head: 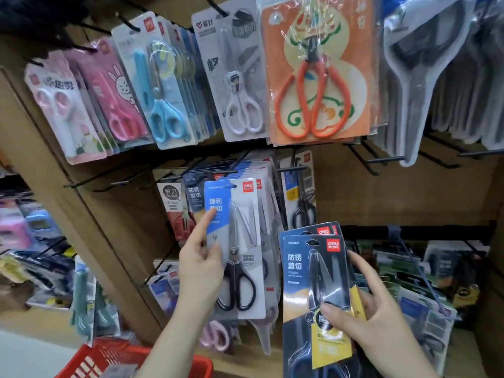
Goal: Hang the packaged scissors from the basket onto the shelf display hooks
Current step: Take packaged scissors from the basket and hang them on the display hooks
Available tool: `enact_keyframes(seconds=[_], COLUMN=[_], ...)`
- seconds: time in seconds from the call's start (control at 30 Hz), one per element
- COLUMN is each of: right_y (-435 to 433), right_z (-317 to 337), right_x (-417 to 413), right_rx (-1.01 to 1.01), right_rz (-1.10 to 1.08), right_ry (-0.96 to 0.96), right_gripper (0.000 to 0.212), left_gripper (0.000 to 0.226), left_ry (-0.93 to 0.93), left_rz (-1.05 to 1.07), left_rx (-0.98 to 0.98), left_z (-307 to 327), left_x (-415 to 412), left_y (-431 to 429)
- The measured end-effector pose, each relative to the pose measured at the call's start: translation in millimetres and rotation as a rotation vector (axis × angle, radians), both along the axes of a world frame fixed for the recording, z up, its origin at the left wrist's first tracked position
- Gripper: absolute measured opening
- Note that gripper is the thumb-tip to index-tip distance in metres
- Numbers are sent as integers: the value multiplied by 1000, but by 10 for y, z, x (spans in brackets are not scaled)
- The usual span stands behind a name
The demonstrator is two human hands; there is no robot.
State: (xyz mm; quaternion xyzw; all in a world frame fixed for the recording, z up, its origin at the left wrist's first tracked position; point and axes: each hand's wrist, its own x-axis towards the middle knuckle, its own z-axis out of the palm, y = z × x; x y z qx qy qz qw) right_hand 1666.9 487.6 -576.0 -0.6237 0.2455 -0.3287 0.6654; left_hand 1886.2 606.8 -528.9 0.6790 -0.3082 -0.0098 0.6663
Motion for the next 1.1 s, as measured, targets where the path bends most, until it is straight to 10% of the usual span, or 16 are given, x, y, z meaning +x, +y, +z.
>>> enact_keyframes(seconds=[0.5,1.1], right_y=[-103,-132], right_z=[14,162], right_x=[235,911], right_rx=[224,326], right_rz=[71,85], right_ry=[-142,-296], right_gripper=[112,61], left_gripper=[86,90], left_ry=[-38,-222], left_rz=[68,-83], left_rx=[293,343], left_z=[-85,-146], left_x=[282,419], left_y=[-330,-179])
